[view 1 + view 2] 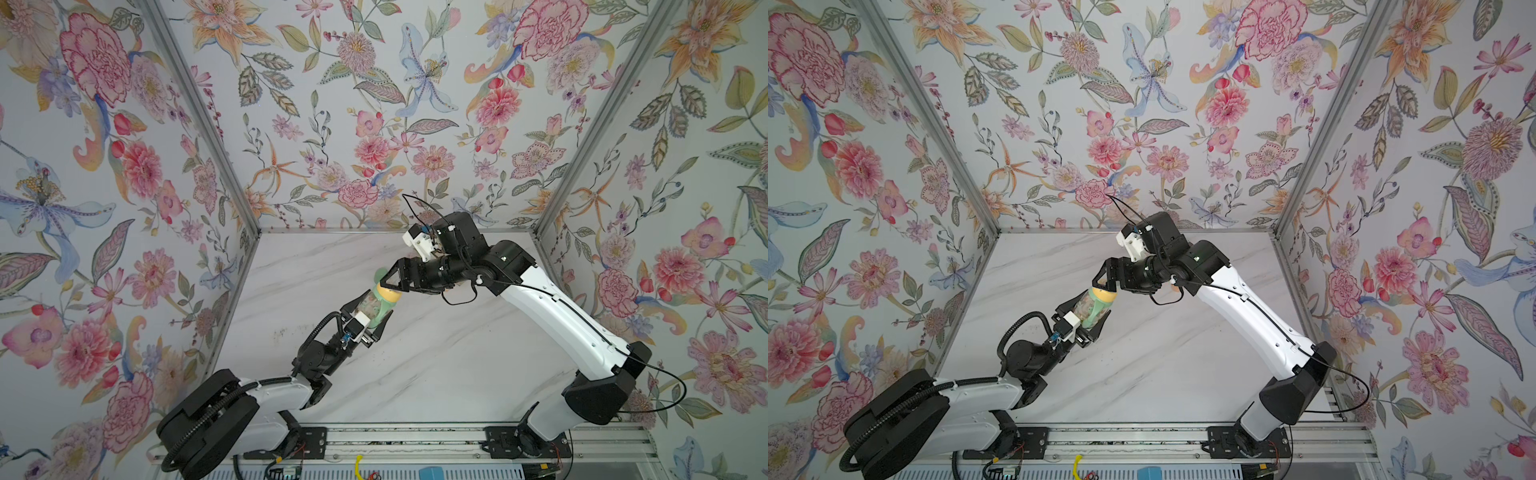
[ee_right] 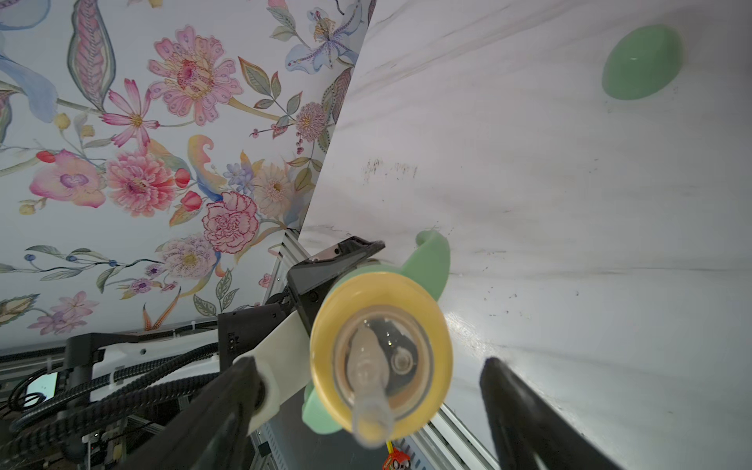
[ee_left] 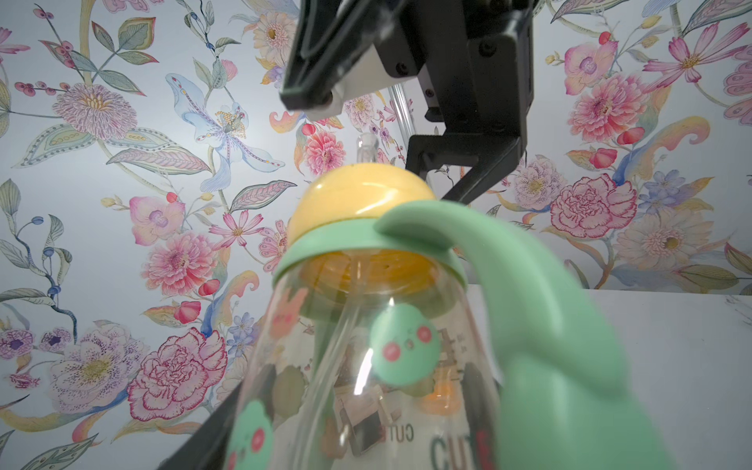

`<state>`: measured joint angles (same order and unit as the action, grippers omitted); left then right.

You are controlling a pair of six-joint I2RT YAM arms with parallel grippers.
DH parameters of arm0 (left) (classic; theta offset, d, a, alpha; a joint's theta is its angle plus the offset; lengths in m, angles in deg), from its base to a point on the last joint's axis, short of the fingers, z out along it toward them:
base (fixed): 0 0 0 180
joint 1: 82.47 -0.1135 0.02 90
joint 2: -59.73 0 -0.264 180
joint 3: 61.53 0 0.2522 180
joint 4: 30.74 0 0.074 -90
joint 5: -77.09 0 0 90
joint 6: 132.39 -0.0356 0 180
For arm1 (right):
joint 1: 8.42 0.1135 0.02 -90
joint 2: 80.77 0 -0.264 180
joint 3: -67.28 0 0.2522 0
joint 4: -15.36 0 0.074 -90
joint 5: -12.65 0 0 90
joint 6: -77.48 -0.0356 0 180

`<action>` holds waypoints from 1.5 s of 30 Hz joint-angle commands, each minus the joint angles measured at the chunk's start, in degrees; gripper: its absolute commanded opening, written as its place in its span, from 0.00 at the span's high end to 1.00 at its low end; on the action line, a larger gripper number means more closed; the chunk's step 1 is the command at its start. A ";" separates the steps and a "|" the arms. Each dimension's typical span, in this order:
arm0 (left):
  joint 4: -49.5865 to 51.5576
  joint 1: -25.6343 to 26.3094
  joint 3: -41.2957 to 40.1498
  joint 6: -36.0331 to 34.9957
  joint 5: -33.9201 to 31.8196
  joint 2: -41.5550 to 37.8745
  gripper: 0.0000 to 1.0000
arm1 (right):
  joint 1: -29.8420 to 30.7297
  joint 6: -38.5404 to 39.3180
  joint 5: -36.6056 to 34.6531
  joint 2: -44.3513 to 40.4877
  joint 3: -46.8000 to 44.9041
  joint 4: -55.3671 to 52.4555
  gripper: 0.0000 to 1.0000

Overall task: Assemble the baby bottles
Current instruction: Screw the nipple onto the baby bottle.

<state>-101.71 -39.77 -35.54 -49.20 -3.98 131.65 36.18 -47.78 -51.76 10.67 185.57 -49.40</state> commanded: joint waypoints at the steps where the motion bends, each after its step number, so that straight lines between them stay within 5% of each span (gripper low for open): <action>1: -4.99 0.84 0.82 0.68 0.93 -1.59 1.00 | 1.31 1.53 -4.61 0.61 0.58 -1.34 0.11; 10: -5.00 1.87 1.22 -0.22 -1.90 -1.35 1.00 | 5.11 1.26 -5.13 4.71 1.13 -0.87 0.20; 17: -1.99 1.87 3.50 0.07 -5.13 -0.48 0.98 | 7.33 1.25 -7.52 4.10 0.54 -1.11 0.56; 22: 2.45 1.87 5.40 2.92 -3.77 -0.58 0.55 | 8.10 3.87 -13.15 4.67 2.51 -4.99 0.68; 33: 5.19 1.86 5.43 7.70 1.02 -0.21 0.32 | 8.88 7.37 -20.29 5.94 3.75 -9.79 0.75; 39: 6.20 1.79 5.79 8.23 2.17 -0.16 0.32 | 9.84 8.53 -22.41 6.80 5.15 -12.01 0.78; 43: 8.05 1.82 6.57 7.86 3.61 -0.29 0.58 | 11.07 9.41 -23.75 8.34 7.11 -14.03 0.76; 45: 8.09 1.86 6.58 8.29 3.43 -0.38 0.63 | 11.77 9.43 -24.88 9.05 8.21 -14.95 0.74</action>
<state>-91.89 -38.20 -31.65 -42.36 -4.04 131.74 46.45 -43.43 -73.08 17.69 192.74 -57.60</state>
